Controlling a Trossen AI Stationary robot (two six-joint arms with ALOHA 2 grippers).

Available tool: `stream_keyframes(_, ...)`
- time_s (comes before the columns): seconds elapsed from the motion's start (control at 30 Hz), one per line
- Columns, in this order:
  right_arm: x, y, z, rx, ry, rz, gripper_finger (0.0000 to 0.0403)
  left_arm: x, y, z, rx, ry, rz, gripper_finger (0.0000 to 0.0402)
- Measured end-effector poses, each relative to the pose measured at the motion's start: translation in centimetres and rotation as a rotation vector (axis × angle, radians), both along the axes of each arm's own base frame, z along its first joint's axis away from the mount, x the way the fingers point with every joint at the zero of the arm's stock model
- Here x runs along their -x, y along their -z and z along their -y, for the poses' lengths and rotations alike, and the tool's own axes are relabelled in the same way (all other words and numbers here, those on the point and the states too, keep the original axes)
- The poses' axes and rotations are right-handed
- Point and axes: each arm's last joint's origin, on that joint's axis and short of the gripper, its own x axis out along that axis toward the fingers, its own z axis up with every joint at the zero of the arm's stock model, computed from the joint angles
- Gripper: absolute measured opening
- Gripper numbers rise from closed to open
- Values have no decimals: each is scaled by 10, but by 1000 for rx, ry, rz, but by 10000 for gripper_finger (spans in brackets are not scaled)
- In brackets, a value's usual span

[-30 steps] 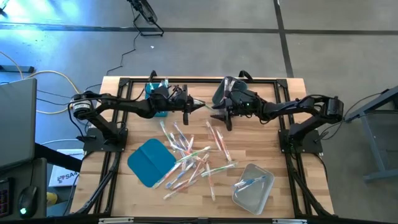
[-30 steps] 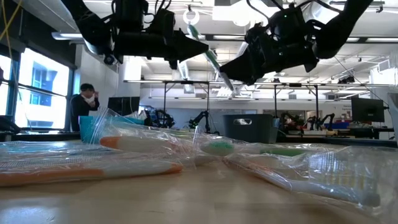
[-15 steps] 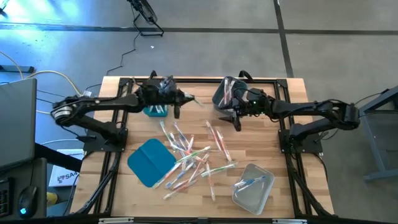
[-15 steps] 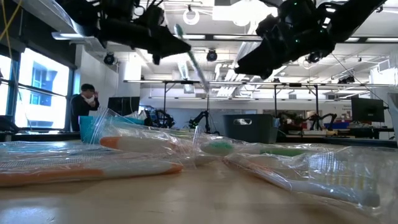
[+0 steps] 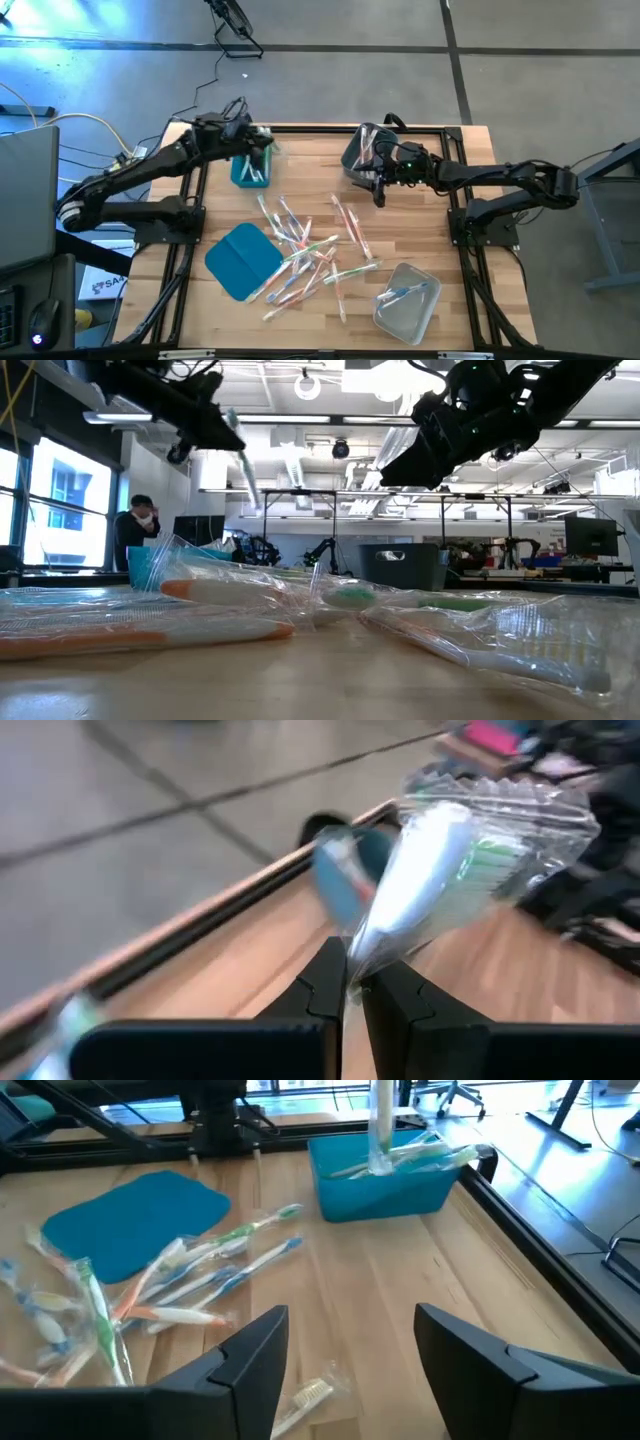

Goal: Pick & Place Toothbrushes
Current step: Put the green toothbrush into the blue bin

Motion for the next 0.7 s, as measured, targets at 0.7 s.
stream_keyframes(0.7,1,1,1,13,48,-18,207,50,31,-5,379,-363,-256,15)
